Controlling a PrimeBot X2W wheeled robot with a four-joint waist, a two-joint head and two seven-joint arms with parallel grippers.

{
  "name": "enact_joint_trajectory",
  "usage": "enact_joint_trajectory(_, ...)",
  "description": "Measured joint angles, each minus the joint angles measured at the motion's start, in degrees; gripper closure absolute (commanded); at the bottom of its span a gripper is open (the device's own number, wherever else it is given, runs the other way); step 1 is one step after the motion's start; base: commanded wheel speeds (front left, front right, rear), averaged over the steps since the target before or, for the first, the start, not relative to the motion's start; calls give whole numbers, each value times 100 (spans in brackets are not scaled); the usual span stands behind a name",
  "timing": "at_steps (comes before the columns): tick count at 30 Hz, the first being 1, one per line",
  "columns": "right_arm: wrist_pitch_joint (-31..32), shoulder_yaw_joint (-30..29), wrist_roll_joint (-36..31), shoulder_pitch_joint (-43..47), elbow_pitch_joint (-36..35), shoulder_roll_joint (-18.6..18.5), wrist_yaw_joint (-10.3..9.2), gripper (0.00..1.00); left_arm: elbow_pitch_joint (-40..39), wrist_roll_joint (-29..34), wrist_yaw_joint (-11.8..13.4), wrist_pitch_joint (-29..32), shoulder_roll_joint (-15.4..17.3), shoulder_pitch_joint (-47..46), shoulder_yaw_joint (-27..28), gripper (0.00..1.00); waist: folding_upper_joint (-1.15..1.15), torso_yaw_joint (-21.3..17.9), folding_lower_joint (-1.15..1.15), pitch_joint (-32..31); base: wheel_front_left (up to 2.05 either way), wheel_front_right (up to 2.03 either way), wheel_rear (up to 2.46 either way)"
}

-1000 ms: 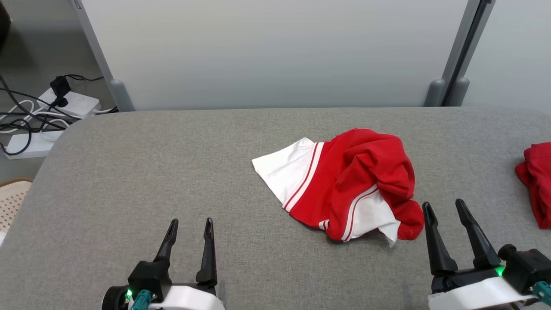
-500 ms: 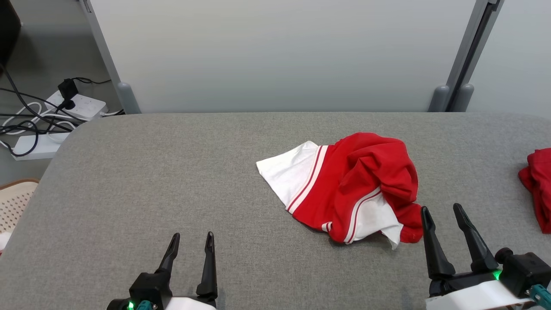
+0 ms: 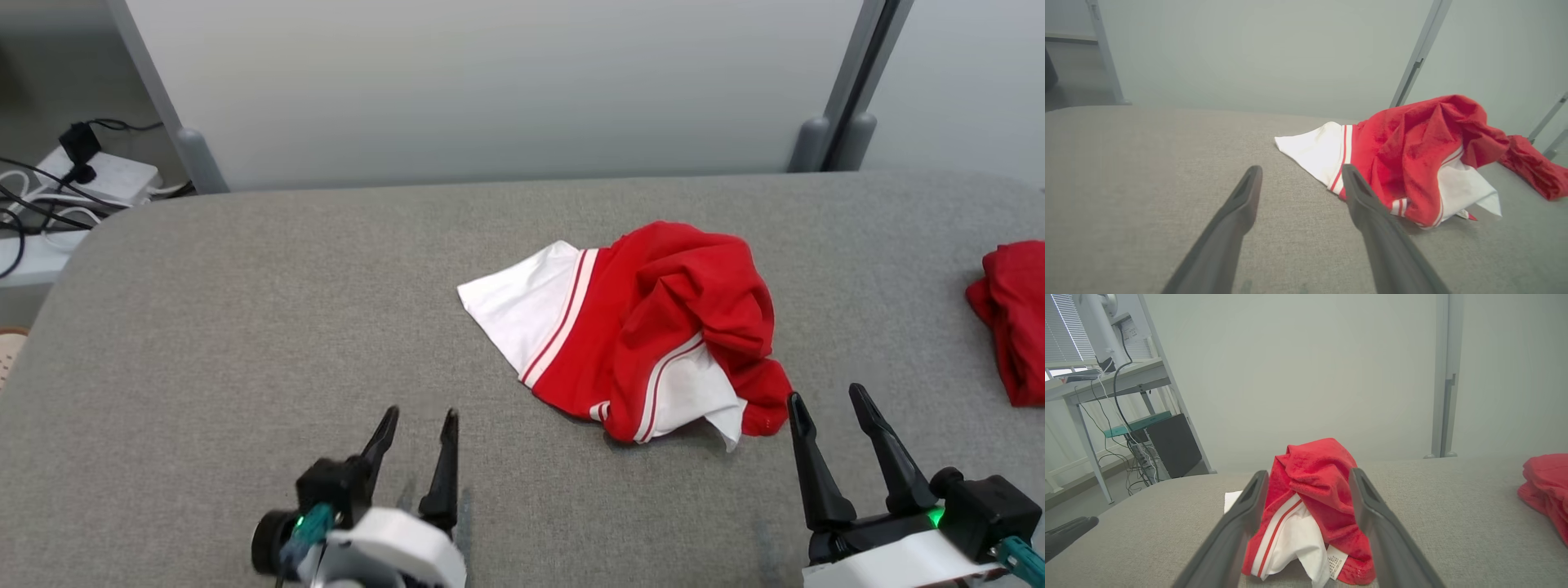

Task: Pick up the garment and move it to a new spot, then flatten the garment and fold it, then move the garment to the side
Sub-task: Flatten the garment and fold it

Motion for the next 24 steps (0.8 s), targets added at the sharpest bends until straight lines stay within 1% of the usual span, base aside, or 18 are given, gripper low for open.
enact_joint_trajectory(4,0,42,0,-133,-26,-20,0,0,409,-197,-118,172,-11,-636,-275,0,0,-80,0,235,0,0,0)
enact_joint_trajectory(5,0,42,0,-133,-26,-20,0,0,409,-197,-118,172,-11,-636,-275,0,0,-80,0,235,0,0,0)
enact_joint_trajectory(6,0,57,1,-256,-42,-37,0,0,573,-444,-137,192,-10,-921,-442,0,0,-128,0,353,0,0,0)
enact_joint_trajectory(10,0,103,19,-399,-58,-64,0,0,847,-705,-135,213,-21,-1303,-737,0,0,-208,0,533,0,0,0)
enact_joint_trajectory(11,0,158,19,-481,-75,-73,0,0,1032,-868,-114,260,-27,-1537,-944,0,0,-263,0,650,0,0,0)
enact_joint_trajectory(13,0,172,20,-518,-86,-74,0,0,1117,-916,-108,263,-30,-1646,-1027,0,0,-291,0,708,0,0,0)
enact_joint_trajectory(18,0,196,25,-675,-101,-110,0,0,1610,-1194,97,421,-32,-2134,-1443,0,0,-435,0,937,0,0,0)
enact_joint_trajectory(24,0,232,41,-847,-148,-142,0,0,2267,-1198,444,658,-34,-2603,-1935,0,0,-582,0,1131,0,0,0)
